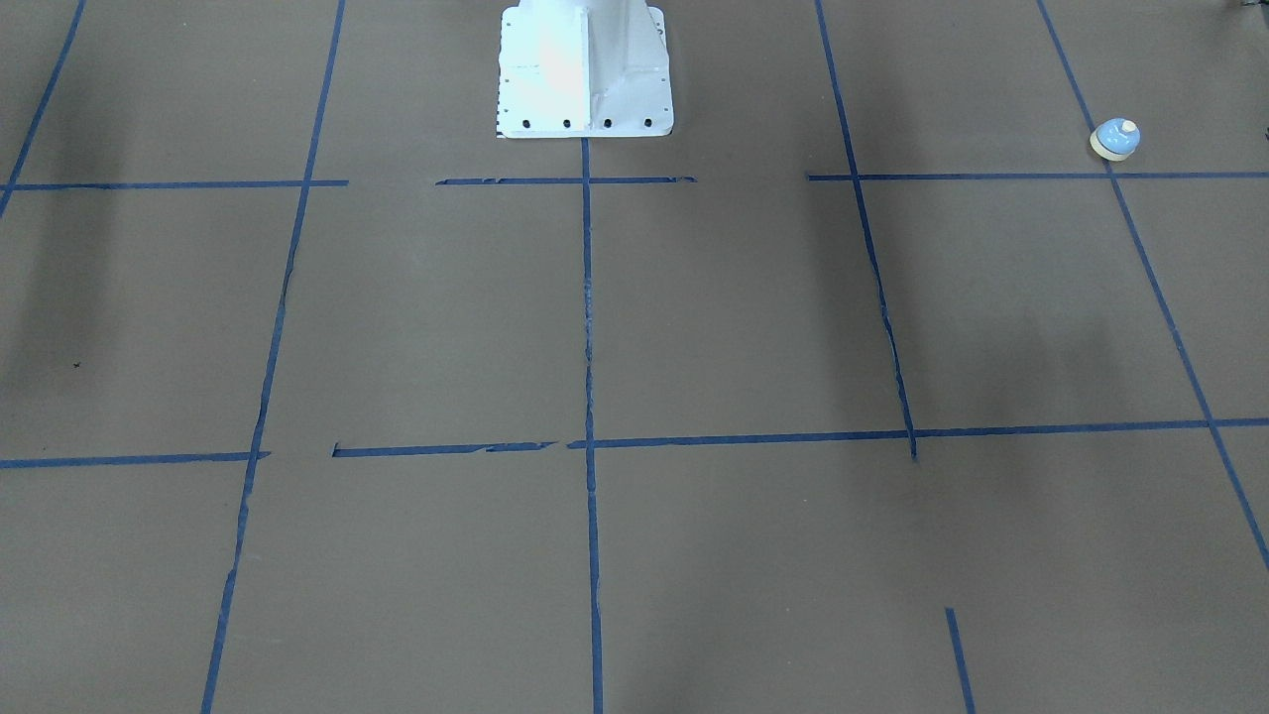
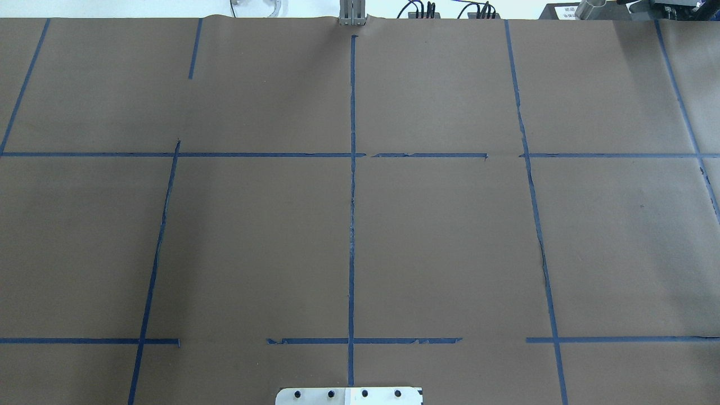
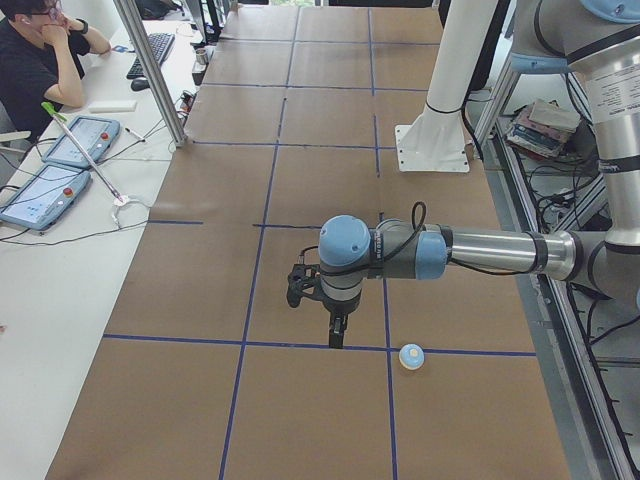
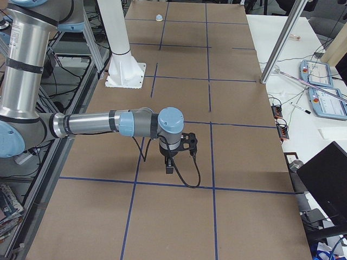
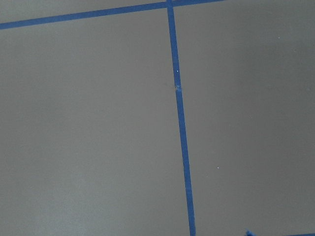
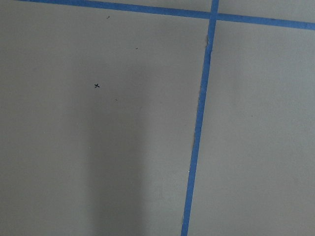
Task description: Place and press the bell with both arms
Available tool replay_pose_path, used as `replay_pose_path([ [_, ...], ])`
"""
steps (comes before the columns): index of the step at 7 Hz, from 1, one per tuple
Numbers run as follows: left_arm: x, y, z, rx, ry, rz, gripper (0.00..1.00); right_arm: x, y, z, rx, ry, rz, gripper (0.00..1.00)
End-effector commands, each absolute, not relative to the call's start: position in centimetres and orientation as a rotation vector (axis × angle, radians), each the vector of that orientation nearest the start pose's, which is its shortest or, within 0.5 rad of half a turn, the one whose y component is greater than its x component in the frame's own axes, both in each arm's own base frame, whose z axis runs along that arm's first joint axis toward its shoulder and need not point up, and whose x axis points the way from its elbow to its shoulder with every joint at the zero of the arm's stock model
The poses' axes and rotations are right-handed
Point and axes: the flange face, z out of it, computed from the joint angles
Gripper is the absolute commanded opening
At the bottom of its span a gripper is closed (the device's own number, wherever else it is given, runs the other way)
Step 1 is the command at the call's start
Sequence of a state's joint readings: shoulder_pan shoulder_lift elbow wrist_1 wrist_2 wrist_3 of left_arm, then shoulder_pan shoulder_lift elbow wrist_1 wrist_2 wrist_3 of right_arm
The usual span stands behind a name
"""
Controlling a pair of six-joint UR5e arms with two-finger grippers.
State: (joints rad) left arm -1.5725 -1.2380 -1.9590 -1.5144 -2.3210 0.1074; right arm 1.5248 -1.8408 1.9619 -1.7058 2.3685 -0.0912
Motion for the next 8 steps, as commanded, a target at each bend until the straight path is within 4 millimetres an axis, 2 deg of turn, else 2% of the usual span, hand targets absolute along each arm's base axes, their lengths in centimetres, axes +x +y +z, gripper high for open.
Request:
replay_pose_path([
  [1,-6.6,-35.2,62.2,0.031,0.751,0.098,1.00,4.5,-37.7,59.6,0.005,-0.798,-0.124,1.00],
  [3,-6.6,-35.8,61.9,0.040,0.728,0.105,1.00,4.5,-37.7,59.6,0.005,-0.798,-0.124,1.00],
  [5,-6.6,-40.0,55.7,0.210,0.724,0.158,1.00,4.5,-37.7,59.6,0.005,-0.798,-0.125,1.00],
  [7,-6.1,-39.2,55.2,0.232,0.745,0.181,1.00,4.5,-37.7,59.6,0.005,-0.798,-0.125,1.00],
  [8,-2.9,-39.5,55.2,0.199,0.784,0.250,1.00,4.5,-37.8,59.5,0.007,-0.798,-0.126,1.00],
])
